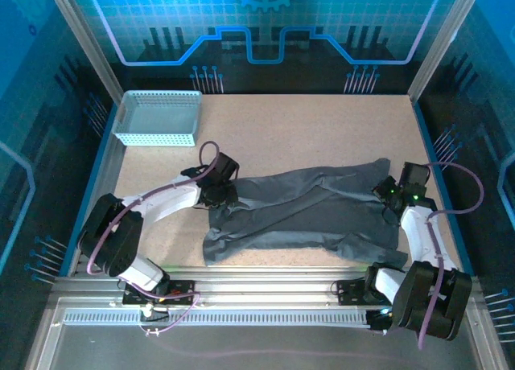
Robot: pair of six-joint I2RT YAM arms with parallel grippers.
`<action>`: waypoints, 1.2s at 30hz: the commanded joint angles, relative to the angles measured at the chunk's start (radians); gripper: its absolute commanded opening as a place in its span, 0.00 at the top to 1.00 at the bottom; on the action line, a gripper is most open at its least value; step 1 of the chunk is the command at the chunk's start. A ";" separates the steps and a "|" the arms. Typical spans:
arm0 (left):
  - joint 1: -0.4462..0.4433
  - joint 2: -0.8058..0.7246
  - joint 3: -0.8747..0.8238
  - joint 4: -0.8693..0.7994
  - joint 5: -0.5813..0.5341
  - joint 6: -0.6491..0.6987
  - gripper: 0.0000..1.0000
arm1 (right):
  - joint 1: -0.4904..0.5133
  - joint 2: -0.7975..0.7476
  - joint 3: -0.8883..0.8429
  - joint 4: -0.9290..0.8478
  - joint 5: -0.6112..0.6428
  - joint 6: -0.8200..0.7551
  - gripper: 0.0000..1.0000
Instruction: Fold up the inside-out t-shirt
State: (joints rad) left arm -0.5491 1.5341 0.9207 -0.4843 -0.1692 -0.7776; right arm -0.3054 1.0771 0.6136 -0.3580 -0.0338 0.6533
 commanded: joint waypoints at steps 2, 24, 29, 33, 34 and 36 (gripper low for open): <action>-0.008 -0.005 -0.024 0.030 0.041 -0.030 0.59 | 0.020 0.007 0.019 -0.010 0.012 -0.015 1.00; 0.113 -0.017 0.035 0.087 0.026 0.136 1.00 | 0.078 0.083 0.149 -0.002 0.022 -0.062 1.00; 0.232 0.012 0.127 0.138 0.111 0.224 1.00 | 0.182 0.225 0.345 0.014 0.088 -0.140 1.00; 0.304 0.080 0.229 0.170 0.151 0.262 1.00 | 0.194 0.344 0.483 0.069 0.103 -0.199 1.00; 0.325 0.099 0.254 0.179 0.169 0.270 1.00 | 0.192 0.368 0.517 0.090 0.108 -0.217 1.00; 0.358 0.142 0.301 0.188 0.182 0.273 1.00 | 0.190 0.412 0.580 0.120 0.127 -0.249 1.00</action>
State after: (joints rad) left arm -0.2302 1.6218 1.1660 -0.3279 -0.0391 -0.5560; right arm -0.1127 1.4471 1.1145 -0.3058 0.0460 0.4786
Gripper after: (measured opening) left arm 0.054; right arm 0.064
